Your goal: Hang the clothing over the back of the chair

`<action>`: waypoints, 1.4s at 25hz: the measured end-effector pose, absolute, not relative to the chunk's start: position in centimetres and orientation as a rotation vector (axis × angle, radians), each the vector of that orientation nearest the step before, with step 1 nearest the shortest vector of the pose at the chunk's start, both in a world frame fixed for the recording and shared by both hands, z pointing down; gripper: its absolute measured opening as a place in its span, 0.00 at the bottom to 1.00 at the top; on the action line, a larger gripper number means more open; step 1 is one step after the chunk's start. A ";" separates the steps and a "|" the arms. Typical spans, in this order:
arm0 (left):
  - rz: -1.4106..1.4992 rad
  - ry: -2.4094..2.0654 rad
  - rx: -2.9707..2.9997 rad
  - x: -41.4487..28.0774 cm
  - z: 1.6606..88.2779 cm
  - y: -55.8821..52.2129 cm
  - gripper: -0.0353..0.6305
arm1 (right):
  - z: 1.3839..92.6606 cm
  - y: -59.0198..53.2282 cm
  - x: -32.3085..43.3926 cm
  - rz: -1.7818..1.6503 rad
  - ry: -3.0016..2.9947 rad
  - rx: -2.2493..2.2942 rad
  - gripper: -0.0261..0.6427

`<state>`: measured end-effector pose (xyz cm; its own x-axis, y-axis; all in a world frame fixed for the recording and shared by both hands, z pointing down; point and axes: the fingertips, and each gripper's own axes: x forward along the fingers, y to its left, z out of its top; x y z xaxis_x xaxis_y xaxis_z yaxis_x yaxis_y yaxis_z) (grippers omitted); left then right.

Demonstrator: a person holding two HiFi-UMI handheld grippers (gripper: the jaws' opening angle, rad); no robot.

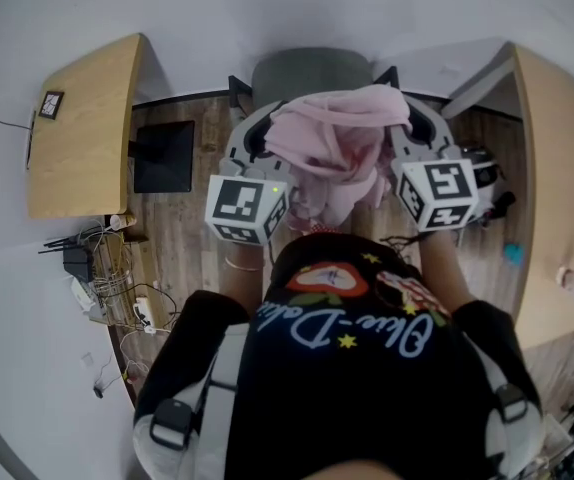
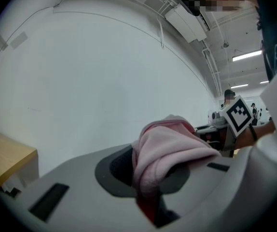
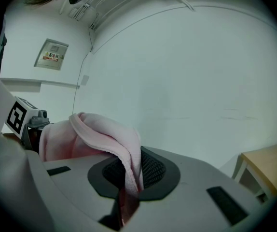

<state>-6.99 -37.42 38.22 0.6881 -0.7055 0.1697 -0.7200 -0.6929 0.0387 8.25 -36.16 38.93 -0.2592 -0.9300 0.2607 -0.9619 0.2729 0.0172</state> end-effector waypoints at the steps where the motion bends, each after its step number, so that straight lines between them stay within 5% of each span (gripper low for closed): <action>1: 0.219 -1.176 2.793 -6.9 38.4 -37.5 0.12 | 39.1 -36.3 8.3 0.214 -2.322 1.757 0.07; 35: 0.424 -0.922 2.738 -8.4 45.3 -41.8 0.12 | 45.3 -40.8 7.0 0.370 -2.155 1.724 0.08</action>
<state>-8.40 -41.76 45.33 0.7614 -0.5527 0.3387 -0.6167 -0.7787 0.1157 6.96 -40.77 45.29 -0.1946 -0.8815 0.4301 -0.9745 0.2236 0.0172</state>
